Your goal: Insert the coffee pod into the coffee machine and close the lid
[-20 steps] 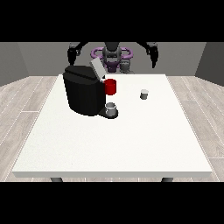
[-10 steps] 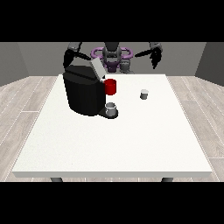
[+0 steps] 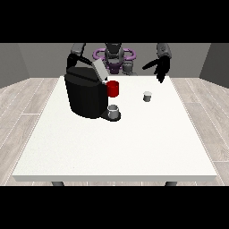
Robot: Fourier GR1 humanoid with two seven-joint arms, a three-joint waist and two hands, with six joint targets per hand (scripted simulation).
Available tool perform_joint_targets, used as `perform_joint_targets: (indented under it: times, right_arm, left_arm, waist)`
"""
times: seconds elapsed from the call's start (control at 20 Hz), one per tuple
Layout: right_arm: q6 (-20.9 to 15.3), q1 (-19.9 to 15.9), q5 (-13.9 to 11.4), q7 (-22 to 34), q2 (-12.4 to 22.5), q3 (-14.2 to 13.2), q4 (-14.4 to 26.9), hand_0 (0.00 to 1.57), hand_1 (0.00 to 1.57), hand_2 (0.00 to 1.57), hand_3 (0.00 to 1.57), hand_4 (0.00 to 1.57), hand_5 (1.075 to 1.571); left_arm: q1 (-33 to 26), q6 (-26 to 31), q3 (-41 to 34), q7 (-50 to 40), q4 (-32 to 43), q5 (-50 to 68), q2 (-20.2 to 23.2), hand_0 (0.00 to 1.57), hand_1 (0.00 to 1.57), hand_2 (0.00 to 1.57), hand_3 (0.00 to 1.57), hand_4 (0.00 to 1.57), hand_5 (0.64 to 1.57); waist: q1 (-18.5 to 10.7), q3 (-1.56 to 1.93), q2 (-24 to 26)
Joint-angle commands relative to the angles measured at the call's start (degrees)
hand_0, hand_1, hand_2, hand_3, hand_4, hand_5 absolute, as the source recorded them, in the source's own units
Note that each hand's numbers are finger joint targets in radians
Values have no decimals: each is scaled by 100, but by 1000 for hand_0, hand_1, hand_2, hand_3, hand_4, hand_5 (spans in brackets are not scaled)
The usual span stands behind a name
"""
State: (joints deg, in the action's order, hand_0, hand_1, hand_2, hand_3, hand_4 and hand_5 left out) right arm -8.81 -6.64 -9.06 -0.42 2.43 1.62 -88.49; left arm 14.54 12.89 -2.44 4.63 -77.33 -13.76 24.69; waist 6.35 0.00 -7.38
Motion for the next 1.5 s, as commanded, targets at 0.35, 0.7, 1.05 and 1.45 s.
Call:
perform_joint_targets:
  times: [0.35, 0.7, 1.05, 1.45]
  right_arm:
    - [-42, -436, 21, 169, -236, 206, 348, 0, 0, 0, 0, 0, 1571]
    - [-10, -781, 31, -97, -49, -71, 704, 0, 0, 0, 0, 0, 1571]
    - [-110, -1150, -56, 273, -71, -92, 1049, 0, 0, 0, 0, 0, 1571]
    - [25, -754, 26, -142, -175, 109, 1208, 0, 0, 0, 0, 0, 1571]
  left_arm:
    - [933, 171, 139, 22, 1468, -819, 266, 0, 0, 0, 0, 0, 1571]
    - [1424, -376, 104, 724, 2400, -1477, 305, 0, 0, 423, 0, 0, 1571]
    - [1658, -1209, 535, 737, 2527, -2329, -24, 888, 888, 963, 816, 384, 1571]
    - [1634, -1287, 929, 755, 3229, -3129, 0, 826, 826, 998, 857, 340, 1571]
  waist:
    - [189, 0, -523]
    - [198, -1, -853]
    - [72, -1, -707]
    - [268, 1, -589]
